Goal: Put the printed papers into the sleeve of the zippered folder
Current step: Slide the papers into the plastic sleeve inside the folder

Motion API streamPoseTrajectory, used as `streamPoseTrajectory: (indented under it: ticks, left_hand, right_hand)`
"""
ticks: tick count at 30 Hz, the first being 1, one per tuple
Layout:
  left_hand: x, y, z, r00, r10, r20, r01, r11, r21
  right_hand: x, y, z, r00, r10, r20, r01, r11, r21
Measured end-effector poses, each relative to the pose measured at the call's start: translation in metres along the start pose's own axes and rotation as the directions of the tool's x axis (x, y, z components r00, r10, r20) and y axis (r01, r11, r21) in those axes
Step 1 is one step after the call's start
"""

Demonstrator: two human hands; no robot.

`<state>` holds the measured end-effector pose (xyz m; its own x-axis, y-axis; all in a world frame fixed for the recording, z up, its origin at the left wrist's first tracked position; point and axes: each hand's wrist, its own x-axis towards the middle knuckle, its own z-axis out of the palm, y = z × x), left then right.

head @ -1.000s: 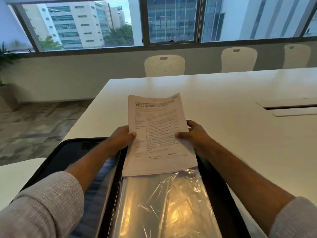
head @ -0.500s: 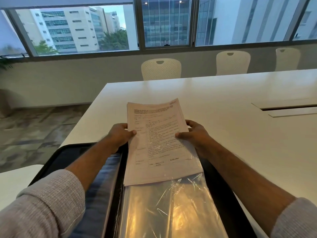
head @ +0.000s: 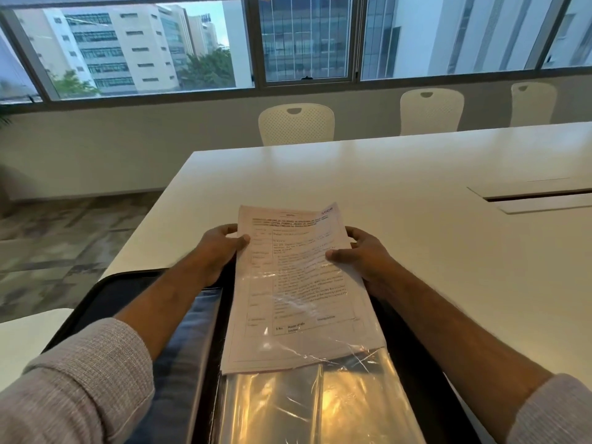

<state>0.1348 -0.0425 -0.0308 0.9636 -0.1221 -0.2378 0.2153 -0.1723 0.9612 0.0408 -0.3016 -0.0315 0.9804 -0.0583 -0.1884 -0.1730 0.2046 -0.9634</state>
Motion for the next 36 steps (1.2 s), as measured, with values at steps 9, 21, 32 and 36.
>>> streamPoseTrajectory:
  ticks: [9,21,32,36]
  left_hand:
    - [-0.005,0.016,-0.011,0.982,-0.122,0.142,0.014,0.806,0.591]
    - [0.023,0.038,0.076,0.939,0.094,0.332,-0.310,0.650,0.694]
    - [-0.007,0.046,0.060,0.901,0.088,0.426,-0.378,0.644,0.666]
    - [-0.022,0.045,0.056,0.873,0.057,0.484,-0.403,0.642,0.652]
  right_hand:
    - [0.002,0.001,-0.001,0.999,0.015,0.032,-0.014,1.000,-0.010]
    - [-0.004,-0.004,-0.002,1.000,0.003,0.026,-0.002,1.000,-0.017]
    - [0.004,0.005,-0.009,1.000,0.015,-0.017,-0.013,0.994,0.113]
    - [0.005,-0.002,-0.006,1.000,0.023,-0.014,-0.022,0.997,0.077]
